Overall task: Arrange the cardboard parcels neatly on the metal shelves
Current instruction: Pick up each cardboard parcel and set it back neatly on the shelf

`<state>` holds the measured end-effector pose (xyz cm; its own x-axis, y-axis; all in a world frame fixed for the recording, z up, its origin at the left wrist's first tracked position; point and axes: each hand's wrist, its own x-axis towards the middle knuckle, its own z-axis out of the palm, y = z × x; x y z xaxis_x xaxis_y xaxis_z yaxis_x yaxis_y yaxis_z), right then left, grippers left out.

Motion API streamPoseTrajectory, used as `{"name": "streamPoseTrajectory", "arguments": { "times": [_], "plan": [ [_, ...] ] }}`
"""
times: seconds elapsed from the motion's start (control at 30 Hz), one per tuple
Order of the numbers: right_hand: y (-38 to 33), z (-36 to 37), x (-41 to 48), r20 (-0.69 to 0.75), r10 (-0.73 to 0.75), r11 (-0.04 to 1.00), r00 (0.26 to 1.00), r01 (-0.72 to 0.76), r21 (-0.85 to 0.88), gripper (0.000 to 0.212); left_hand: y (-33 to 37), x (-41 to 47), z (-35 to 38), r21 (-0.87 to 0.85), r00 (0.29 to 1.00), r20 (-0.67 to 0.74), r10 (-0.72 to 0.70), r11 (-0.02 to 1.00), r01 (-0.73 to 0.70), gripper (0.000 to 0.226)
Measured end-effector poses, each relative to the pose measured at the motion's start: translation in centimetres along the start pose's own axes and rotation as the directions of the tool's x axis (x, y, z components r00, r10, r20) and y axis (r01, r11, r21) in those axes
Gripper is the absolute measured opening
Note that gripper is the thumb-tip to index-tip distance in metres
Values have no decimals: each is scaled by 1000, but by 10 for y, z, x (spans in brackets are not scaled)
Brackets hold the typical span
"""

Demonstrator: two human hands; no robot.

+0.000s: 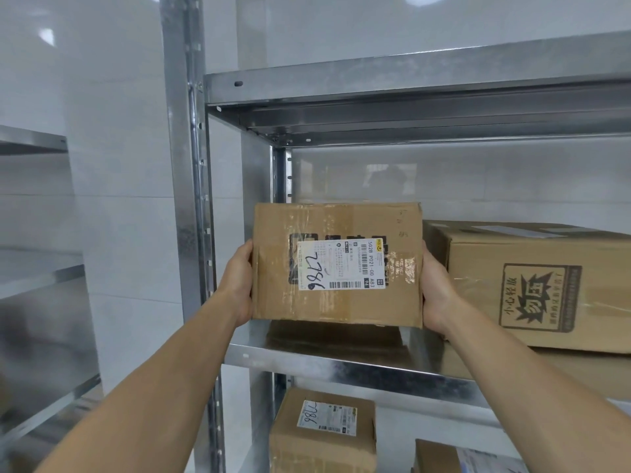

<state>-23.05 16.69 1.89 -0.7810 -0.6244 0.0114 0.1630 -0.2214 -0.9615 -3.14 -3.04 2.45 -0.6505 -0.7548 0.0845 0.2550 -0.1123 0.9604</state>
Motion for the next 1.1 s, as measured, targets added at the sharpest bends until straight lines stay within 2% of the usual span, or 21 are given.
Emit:
{"name": "streamPoseTrajectory", "arguments": {
  "times": [0.17, 0.33, 0.43, 0.6, 0.67, 0.8, 0.9, 1.1],
  "plan": [
    [1, 0, -7, 18, -12, 1000, 1000, 12, -5, 58, 1, 0, -1, 12, 1000, -9, 0, 1000, 0, 49],
    [-6, -4, -11, 35, -88, 988, 995, 92, -123, 44, 6, 1, -7, 42, 996, -50, 75, 996, -73, 41],
    [-15, -8, -12, 32, -79, 984, 996, 83, -157, 35, 12, 2, -11, 66, 993, -57, 101, 993, -97, 38],
    [-28, -14, -15, -33, -21, 988, 999, 16, -152, 42, 20, 6, -17, 80, 994, -26, 106, 991, -104, 34],
    [-31, -13, -18, -61, -6, 989, 998, -3, -145, 46, 24, 5, -17, 82, 996, -15, 86, 993, -85, 40],
    [-36, -5, -24, -27, 10, 989, 1000, -14, -145, 52, 27, 5, -16, 63, 1000, -6, 23, 998, -23, 52],
    [-39, 0, -24, -3, 22, 995, 1000, -22, -98, 66, 30, 2, -13, 55, 999, 38, 22, 998, -25, 51],
    [-41, 5, -27, 62, -33, 999, 998, 34, -15, 51, 36, 1, -13, 2, 993, 90, 72, 997, -72, 38]
  ]
}}
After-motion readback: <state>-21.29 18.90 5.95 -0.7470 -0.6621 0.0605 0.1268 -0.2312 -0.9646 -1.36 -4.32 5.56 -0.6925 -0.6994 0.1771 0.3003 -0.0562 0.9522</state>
